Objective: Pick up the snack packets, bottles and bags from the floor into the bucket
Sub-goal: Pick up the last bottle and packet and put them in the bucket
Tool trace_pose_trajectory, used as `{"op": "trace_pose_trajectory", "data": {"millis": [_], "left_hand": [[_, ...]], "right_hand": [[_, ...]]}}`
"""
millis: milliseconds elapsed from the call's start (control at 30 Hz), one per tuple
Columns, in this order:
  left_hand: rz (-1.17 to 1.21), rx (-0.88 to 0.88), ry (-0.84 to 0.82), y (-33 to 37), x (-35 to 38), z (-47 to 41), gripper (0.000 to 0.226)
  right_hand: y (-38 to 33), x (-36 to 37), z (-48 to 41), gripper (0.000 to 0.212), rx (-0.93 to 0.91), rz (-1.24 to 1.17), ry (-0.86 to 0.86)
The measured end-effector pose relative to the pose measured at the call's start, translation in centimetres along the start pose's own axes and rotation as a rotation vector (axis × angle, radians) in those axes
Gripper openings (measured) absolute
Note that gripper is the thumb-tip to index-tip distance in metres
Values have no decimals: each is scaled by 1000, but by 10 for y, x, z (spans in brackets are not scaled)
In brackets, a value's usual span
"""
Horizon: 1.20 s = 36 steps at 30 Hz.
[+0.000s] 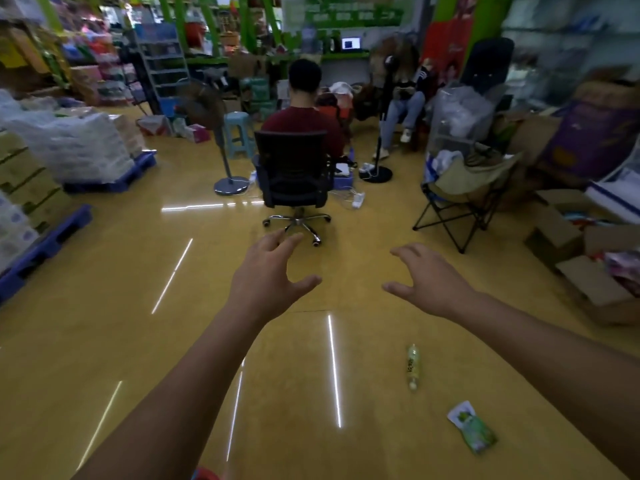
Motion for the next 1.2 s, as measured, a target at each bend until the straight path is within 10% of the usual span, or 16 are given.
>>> {"op": "trace_pose_trajectory", "data": {"millis": [1200], "left_hand": [[23, 268, -327, 333, 195, 2, 84]], "right_hand": [[355, -15, 227, 75, 450, -111, -33]]}}
Point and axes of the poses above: each hand's wrist, its own z-axis away from the middle knuckle, its own x-axis out of the palm, y = z × x, the point moved 1 cm from there along -z, towards the middle knuckle, and after that the axes turned 1 degree about -y, right-handed, at the moved point
